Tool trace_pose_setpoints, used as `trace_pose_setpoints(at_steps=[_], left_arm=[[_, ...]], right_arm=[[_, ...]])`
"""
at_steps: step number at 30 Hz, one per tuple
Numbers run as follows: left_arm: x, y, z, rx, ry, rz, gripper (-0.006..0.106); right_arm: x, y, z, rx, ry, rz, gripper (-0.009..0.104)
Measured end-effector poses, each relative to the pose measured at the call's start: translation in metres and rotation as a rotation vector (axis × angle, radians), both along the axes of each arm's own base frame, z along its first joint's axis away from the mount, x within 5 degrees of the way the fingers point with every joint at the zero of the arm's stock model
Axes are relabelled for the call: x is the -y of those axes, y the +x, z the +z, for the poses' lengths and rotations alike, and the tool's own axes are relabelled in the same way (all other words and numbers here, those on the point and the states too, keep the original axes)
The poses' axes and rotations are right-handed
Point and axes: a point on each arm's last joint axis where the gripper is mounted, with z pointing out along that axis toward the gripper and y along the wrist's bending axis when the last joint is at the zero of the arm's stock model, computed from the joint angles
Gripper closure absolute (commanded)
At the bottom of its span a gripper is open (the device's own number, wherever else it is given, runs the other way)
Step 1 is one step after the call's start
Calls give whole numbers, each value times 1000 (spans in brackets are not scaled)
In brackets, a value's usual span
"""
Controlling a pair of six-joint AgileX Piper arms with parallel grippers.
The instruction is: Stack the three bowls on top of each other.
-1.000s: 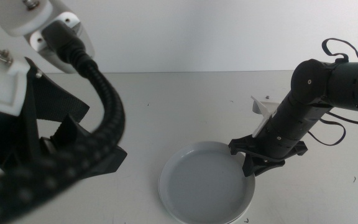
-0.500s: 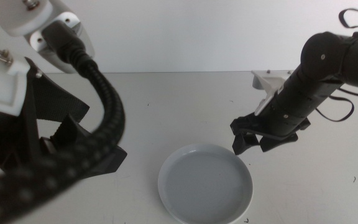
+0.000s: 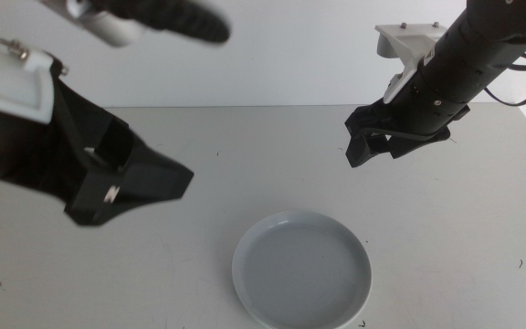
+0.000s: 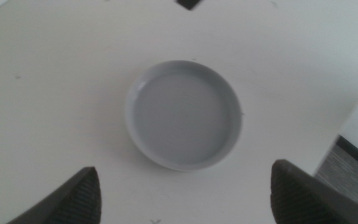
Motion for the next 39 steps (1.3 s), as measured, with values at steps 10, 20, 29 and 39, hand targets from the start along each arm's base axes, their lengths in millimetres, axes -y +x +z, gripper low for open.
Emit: trace_pose_setpoints(at_steps=[10,20,29,39], left_arm=[[-35,105,-27,-35,99,410,-4],[-121,136,-36,-79,-37,625,-4],[-121,75,-45,157,-122,670,-4],[-121,-11,-102,439,-146,820,-4]], right_arm=[[41,19,18,52,24,-82,43],[118,18,40,136,21,-243,43],[142,-54,64,419,-4,-297,43],[147,-149,34,766,-40,-340,43]])
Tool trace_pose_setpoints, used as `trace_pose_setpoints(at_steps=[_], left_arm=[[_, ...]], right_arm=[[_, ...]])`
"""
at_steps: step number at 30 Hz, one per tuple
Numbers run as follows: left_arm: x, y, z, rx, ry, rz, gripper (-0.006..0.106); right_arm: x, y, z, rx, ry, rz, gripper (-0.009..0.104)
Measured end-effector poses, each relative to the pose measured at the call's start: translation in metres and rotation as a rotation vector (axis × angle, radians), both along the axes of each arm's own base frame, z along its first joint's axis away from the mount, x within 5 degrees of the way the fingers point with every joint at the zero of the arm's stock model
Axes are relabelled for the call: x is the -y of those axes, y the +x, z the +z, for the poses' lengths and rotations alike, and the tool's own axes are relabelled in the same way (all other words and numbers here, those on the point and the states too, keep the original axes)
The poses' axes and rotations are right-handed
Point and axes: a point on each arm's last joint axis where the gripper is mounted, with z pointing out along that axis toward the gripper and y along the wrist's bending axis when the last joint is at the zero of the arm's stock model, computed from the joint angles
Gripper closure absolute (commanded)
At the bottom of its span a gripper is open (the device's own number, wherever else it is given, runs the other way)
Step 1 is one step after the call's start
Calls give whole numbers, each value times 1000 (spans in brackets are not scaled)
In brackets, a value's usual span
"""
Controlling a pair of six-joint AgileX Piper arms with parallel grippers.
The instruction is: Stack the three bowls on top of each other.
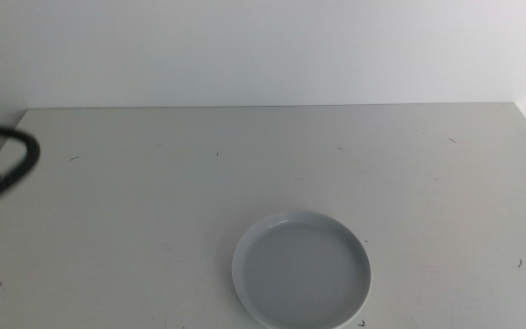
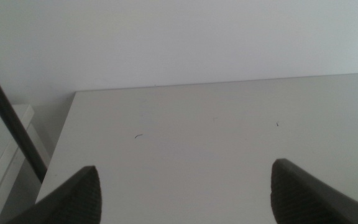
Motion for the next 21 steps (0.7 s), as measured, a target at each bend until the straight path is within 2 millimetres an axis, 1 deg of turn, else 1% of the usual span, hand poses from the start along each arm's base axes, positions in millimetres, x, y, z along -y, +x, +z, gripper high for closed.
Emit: trace_pose_setpoints(at_steps=[2,6,10,13,18,21], left_arm=[[1,-14,-17,17,-1,14,-4],[4,-37,-43,62,-4,30,-4],[6,-57,-57,145,5,40,-4],[6,-64,-57,204,11,54,-4],[4,-66,-53,254,13,79,-4],[4,-66,-53,259,9,80,-4]], right_arm=[[1,-15,-11,61,-9,-17,43],[3,-46,-39,157,-21,-44,43],[4,-71,-58,230,-35,-55,43],[4,-81,-67,263,-39,-59,43],[5,-87,-63,343,-44,-73,43],[5,-87,-63,346,-45,-73,43]])
